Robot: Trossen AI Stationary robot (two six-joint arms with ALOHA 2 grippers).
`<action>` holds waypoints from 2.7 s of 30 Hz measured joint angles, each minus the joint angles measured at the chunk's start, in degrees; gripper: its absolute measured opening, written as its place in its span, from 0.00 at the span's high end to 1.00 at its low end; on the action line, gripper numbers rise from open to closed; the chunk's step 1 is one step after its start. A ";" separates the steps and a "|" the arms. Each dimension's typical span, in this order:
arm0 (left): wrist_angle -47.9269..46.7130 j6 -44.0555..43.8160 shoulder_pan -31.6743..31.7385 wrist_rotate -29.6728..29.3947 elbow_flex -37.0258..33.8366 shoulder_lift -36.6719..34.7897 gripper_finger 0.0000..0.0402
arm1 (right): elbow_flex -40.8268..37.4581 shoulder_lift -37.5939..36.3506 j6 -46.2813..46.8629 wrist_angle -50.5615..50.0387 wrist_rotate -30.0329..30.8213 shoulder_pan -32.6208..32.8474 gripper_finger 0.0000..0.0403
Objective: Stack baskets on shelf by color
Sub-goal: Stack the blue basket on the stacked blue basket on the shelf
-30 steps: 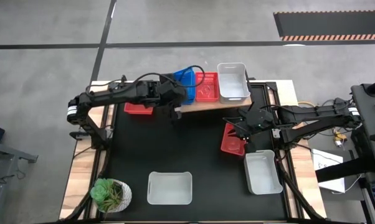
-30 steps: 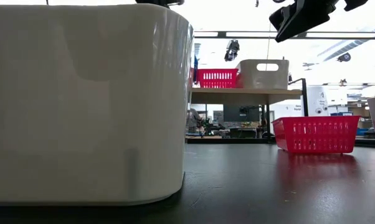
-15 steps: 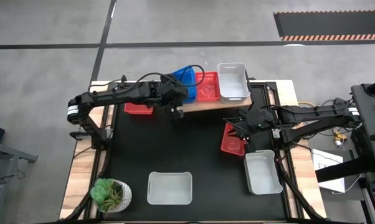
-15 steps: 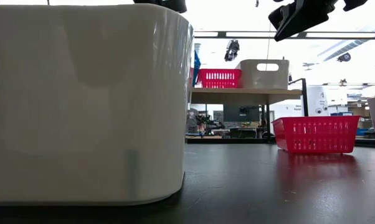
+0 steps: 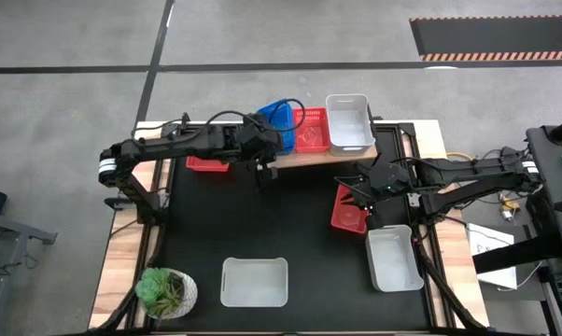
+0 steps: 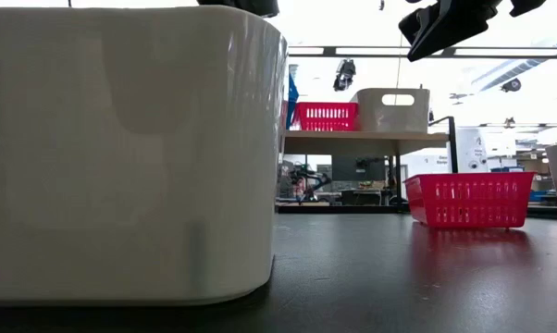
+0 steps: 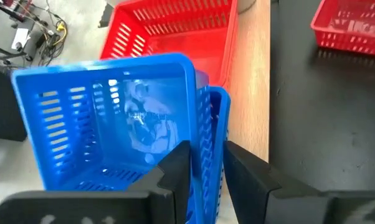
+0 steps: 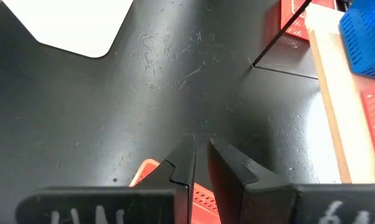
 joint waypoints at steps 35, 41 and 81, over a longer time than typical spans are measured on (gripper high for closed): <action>-12.39 -6.14 -0.42 -0.24 7.69 -0.54 1.00 | 0.00 0.02 0.22 0.06 0.00 0.00 0.92; -12.28 -7.35 -0.42 -0.24 7.62 0.42 1.00 | 0.00 0.02 0.20 0.04 0.00 0.00 0.92; -12.32 -7.69 -0.51 -0.24 7.60 0.42 0.88 | 0.00 0.02 2.21 0.00 -0.01 0.00 0.92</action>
